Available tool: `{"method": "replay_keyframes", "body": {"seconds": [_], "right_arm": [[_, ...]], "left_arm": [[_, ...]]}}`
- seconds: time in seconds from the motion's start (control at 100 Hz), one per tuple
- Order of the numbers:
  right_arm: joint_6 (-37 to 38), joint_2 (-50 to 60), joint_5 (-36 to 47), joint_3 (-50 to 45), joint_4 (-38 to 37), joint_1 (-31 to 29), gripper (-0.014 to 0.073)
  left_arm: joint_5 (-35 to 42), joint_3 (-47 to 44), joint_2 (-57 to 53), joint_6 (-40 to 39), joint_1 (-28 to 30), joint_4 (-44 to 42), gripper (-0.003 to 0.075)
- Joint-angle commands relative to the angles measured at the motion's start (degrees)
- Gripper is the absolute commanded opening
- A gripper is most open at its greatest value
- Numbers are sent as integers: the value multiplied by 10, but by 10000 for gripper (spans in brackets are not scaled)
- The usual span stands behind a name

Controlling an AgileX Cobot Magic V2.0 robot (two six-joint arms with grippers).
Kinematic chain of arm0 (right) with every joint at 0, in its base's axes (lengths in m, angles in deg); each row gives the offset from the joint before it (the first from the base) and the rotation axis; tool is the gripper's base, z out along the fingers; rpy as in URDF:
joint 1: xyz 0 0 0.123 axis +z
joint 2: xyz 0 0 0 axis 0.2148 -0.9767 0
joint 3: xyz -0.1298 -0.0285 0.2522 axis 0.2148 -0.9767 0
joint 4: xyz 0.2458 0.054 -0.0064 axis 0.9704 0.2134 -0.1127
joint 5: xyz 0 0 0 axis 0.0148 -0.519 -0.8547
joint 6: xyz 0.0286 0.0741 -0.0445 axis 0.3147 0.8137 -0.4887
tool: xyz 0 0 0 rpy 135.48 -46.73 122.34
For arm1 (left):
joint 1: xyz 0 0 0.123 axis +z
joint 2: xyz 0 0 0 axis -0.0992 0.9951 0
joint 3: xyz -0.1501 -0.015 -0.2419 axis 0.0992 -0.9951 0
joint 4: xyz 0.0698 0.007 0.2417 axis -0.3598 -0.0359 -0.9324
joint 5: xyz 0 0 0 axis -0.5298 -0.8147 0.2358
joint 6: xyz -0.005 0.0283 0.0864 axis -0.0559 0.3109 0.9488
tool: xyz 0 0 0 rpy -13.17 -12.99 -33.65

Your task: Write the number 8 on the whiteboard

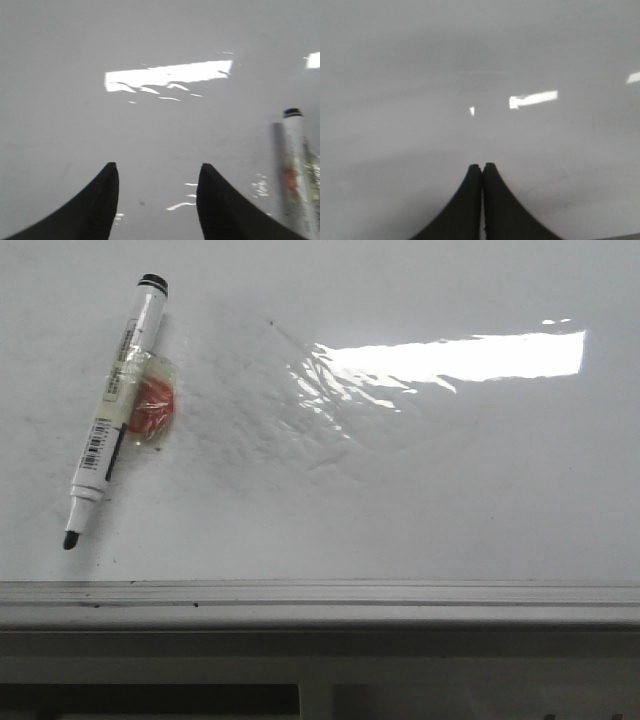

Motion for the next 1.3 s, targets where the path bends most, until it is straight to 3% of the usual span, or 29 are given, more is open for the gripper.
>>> {"method": "replay_keyframes", "body": {"seconds": [0.0, 0.21, 0.42, 0.62, 0.84, 0.97, 1.06, 1.21, 1.29], "right_arm": [[0, -9, 50, 15, 2, 1, -63], [0, -9, 49, 15, 2, 1, -63], [0, -9, 49, 15, 2, 1, -63], [0, -9, 49, 15, 2, 1, -63], [0, -9, 49, 15, 2, 1, -63], [0, -9, 46, 15, 2, 11, -63], [0, -9, 35, 15, 2, 30, -63], [0, -9, 21, 21, 2, 89, -63], [0, -11, 13, 33, 2, 135, -63]], "left_arm": [[82, 19, 52, -4, -56, 7, 335], [146, 34, 183, -4, -167, 22, 335], [219, 52, 293, -2, -200, 23, 335], [216, 76, 358, -25, -207, 29, 335], [128, 117, 392, -22, -227, 29, 335], [112, 123, 405, -22, -227, 29, 326], [92, 123, 405, -22, -227, 29, 235], [71, 123, 405, -19, -227, 29, -21], [71, 123, 405, -19, -227, 29, -20]]}}
